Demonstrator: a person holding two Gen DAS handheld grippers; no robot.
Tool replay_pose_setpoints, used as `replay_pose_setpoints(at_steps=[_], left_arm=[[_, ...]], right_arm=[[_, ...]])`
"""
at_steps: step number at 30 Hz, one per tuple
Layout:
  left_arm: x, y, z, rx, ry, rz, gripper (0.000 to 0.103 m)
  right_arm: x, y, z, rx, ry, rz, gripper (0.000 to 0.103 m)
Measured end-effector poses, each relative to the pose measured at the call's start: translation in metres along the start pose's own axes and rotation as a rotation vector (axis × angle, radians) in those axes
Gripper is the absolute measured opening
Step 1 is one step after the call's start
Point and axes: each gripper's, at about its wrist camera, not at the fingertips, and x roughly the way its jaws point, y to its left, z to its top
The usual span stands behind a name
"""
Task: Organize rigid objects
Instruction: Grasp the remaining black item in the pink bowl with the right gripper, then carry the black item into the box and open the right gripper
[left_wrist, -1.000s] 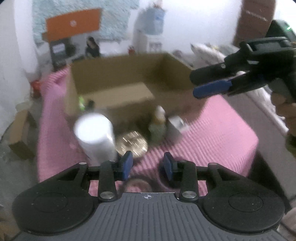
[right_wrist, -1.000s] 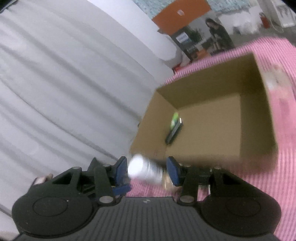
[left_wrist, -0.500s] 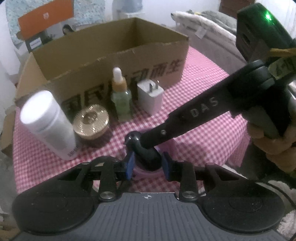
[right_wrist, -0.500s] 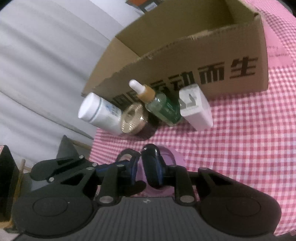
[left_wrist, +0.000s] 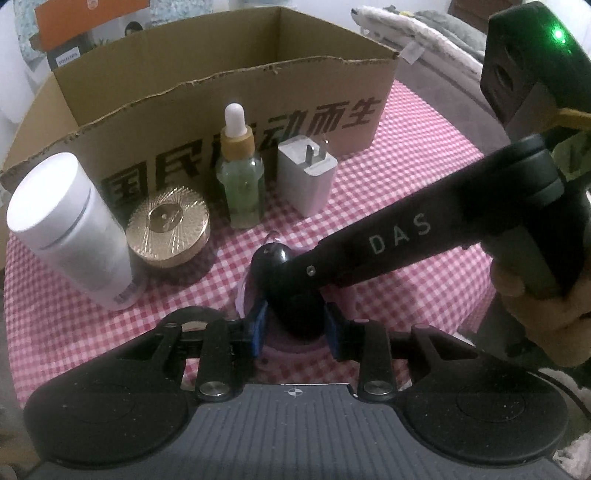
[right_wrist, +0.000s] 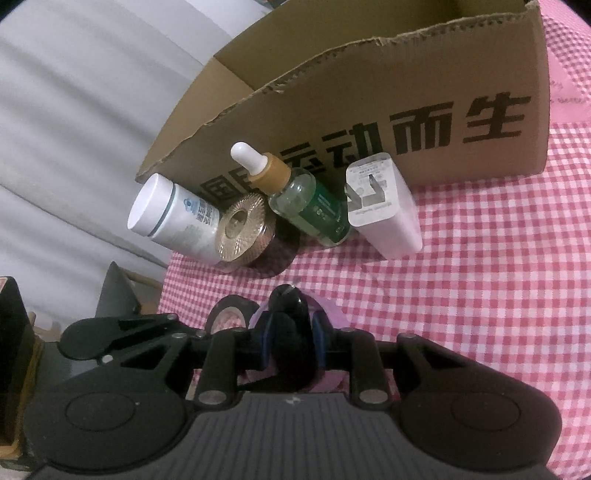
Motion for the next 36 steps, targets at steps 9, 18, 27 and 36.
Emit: replay_pose_setpoints(at_steps=[9,18,27,36], left_arm=[[-0.005,0.001,-0.005,0.015,-0.037,0.015,0.032],[-0.054,-0.006,0.001,0.027,-0.157,0.049,0.031],[-0.111,0.003,0.043,0.025,-0.335,0.12,0.031],[-0.1,0.048,0.094,-0.04,-0.291,0.135,0.031]], right_arm=[[-0.004,-0.007,-0.007,0.024,-0.046,0.038,0.024],[-0.034,0.025,-0.008,-0.054,-0.117,0.08,0.018],[-0.082,0.083,0.036,-0.234,-0.243,0.127,0.017],[-0.056,0.106,0.118,-0.26,-0.183,0.143,0.017]])
